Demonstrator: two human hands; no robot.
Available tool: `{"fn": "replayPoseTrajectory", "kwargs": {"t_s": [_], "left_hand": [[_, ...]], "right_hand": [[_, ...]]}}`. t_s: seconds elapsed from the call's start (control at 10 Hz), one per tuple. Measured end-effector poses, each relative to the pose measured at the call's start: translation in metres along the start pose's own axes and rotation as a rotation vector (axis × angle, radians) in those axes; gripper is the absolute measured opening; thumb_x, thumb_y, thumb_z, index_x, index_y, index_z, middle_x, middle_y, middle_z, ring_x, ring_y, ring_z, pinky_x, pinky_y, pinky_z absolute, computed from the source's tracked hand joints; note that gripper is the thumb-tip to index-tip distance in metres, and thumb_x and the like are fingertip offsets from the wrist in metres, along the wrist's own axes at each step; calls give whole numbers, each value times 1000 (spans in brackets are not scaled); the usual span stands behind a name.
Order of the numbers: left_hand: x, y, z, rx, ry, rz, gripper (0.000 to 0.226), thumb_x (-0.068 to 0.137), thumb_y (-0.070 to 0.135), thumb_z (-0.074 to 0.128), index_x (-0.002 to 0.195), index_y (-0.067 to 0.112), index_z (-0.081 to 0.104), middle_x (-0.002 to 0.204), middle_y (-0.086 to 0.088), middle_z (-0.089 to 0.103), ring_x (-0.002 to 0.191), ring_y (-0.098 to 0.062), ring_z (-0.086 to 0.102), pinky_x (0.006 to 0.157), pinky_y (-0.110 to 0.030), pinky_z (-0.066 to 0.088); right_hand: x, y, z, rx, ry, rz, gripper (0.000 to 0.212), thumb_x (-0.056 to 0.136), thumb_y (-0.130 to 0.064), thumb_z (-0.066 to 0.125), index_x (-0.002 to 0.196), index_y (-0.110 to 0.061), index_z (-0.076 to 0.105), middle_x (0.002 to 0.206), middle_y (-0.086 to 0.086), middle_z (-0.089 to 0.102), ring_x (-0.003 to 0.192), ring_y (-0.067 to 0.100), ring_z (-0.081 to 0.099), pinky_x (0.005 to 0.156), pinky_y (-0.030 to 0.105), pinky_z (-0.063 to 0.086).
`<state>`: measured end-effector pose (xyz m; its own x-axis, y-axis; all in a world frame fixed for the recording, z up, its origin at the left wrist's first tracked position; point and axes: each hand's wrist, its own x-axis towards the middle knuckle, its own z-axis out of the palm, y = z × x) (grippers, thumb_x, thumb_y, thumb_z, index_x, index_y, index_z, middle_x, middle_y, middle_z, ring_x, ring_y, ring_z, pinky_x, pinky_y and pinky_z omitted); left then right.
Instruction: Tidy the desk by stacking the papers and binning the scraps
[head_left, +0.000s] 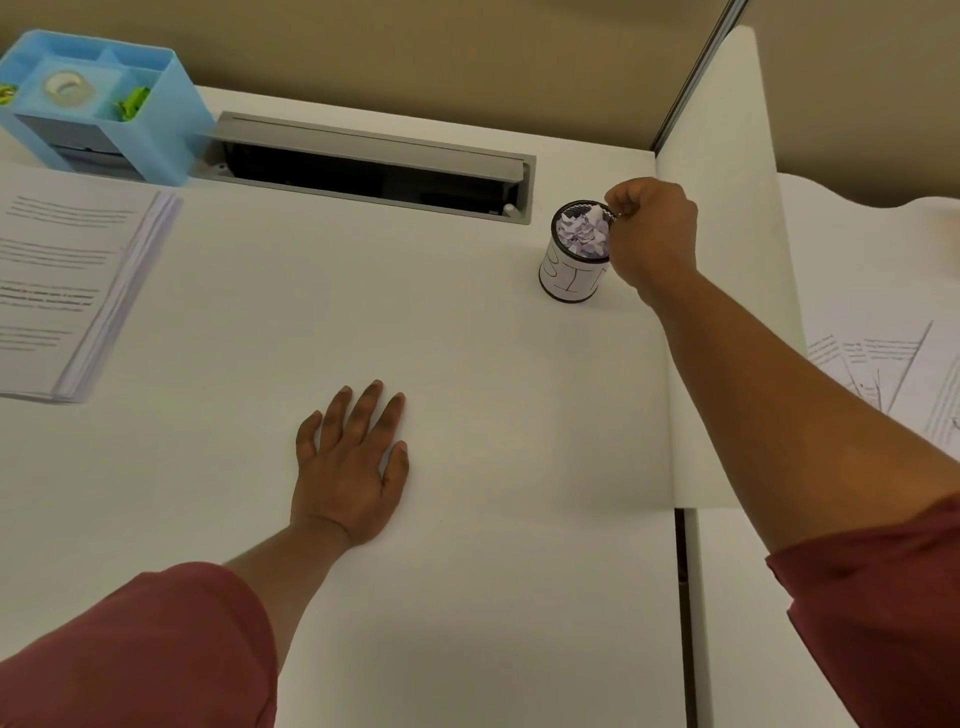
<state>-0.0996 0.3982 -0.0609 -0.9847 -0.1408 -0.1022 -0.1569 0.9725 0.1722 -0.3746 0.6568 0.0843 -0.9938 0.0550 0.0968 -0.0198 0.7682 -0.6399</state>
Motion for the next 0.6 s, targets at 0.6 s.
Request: {"fn": "replayPoseTrajectory", "kwargs": {"t_s": [0.6], "left_hand": [[-3, -7, -2, 10, 16, 30, 60, 100, 50, 24, 158, 35, 26, 168, 5, 19, 155, -23, 10, 121, -48, 10]], "right_hand": [[-62, 9, 26, -19, 115, -167, 44, 91, 5, 49, 130, -9, 61, 131, 12, 60, 119, 29, 57, 98, 38, 51]]}}
